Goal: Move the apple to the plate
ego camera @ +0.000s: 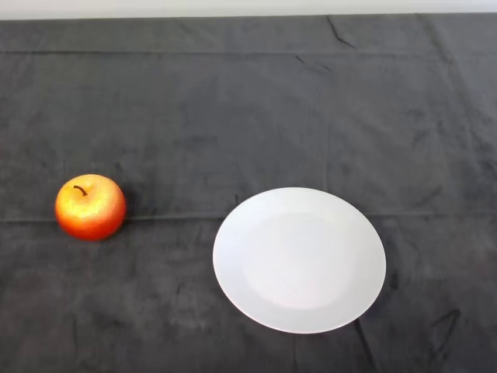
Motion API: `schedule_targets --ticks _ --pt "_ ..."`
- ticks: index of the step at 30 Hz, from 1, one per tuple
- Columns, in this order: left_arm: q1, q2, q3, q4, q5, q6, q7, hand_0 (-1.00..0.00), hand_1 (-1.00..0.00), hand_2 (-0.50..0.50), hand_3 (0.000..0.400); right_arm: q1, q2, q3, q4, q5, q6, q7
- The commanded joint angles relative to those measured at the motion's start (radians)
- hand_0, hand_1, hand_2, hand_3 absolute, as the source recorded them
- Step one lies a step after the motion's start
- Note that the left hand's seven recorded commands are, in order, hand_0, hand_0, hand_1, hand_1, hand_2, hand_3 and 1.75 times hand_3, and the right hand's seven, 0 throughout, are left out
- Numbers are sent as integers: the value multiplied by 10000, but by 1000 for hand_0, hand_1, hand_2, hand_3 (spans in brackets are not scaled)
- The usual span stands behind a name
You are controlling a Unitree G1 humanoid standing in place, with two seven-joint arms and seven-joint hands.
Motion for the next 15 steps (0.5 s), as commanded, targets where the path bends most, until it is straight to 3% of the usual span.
schedule_targets --ticks 1,15 --pt "-389 53 362 312 181 31 -133 0 0 0 0 -121 -268 -155 63 139 -49 40" --pt "-559 -205 268 288 420 -8 -190 0 0 0 0 -121 -268 -156 63 137 -50 41"
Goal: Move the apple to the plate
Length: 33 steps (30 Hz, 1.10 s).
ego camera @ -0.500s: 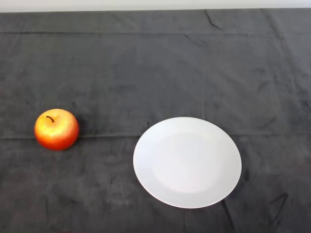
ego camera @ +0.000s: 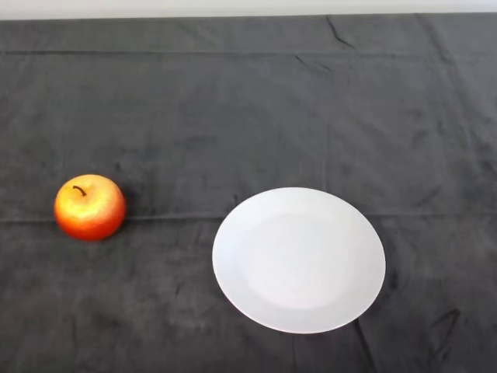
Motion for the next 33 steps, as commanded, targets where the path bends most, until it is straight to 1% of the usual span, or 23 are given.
schedule_targets --ticks 1,11,23,33 --pt "-308 -166 4 285 429 -7 -163 0 0 0 0 -121 -268 -156 63 137 -50 41" --pt "-556 -587 -509 249 960 -15 -345 0 0 0 0 -119 -265 -157 58 136 -51 39" --pt "-684 -921 -1203 180 1682 -36 -736 0 0 0 0 -115 -260 -157 47 135 -53 35" --pt "-791 -1361 -1885 136 2487 -322 -578 0 0 0 0 -111 -254 -157 35 136 -54 31"
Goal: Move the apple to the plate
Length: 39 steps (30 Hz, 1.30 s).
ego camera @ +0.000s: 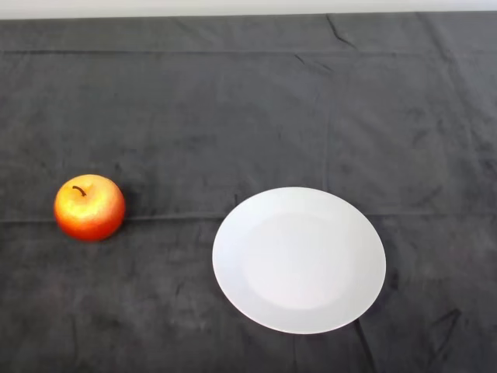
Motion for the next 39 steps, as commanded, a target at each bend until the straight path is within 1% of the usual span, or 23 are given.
schedule_targets --ticks 1,9,14,19,29,39 --pt "-361 -138 -248 134 258 -332 98 0 0 0 0 -110 -253 -158 34 136 -53 30" --pt "-421 -652 -963 116 1049 -529 298 0 0 0 0 -106 -248 -158 23 137 -53 25" --pt "-409 -835 -1383 106 1448 -521 119 0 0 0 0 -103 -245 -158 16 138 -54 22" --pt "-391 -893 -1707 91 1730 -460 -154 0 0 0 0 -100 -242 -158 9 138 -54 19" --pt "-433 -1102 -2295 -26 2247 -380 -405 0 0 0 0 -95 -236 -159 -4 140 -54 12" --pt "-451 -1590 -2938 -269 2807 -471 -249 0 0 0 0 -90 -231 -159 -17 143 -54 6"
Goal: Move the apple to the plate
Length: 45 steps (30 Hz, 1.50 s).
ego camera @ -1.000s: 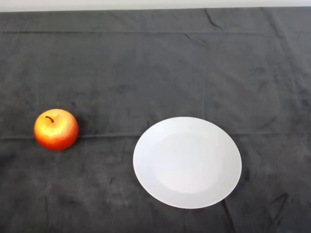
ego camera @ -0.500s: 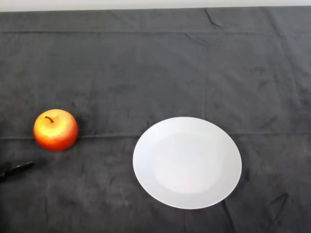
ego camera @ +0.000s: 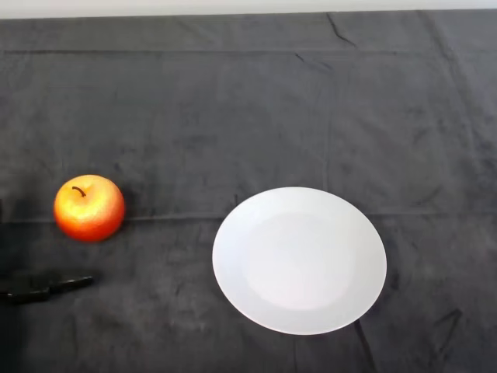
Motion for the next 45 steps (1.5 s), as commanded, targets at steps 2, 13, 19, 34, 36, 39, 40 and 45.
schedule_targets --ticks 2,13,19,34,36,39,40,45 --pt "-426 -32 -297 -283 261 -142 14 0 0 0 0 -89 -229 -159 -19 143 -53 5" --pt "-490 -9 -634 -492 371 -52 -372 0 0 0 0 -85 -224 -159 -32 146 -53 -1" --pt "-597 -102 -777 -913 403 172 -266 0 0 0 0 -82 -221 -159 -38 148 -53 -5" --pt "-251 -693 -1466 -2160 431 51 199 0 0 0 0 -69 -206 -158 -70 153 -55 -19" --pt "-209 -692 -1555 -2196 397 16 169 0 0 0 0 -68 -205 -158 -74 153 -55 -21" --pt "-169 -665 -1675 -2210 344 2 107 0 0 0 0 -66 -202 -158 -80 154 -56 -24" --pt "-165 -651 -1708 -2201 326 4 83 0 0 0 0 -65 -202 -158 -81 155 -56 -25" --pt "-157 -583 -1870 -2136 263 78 -4 -953 -600 -176 381 -62 -199 -157 -89 157 -56 -28"
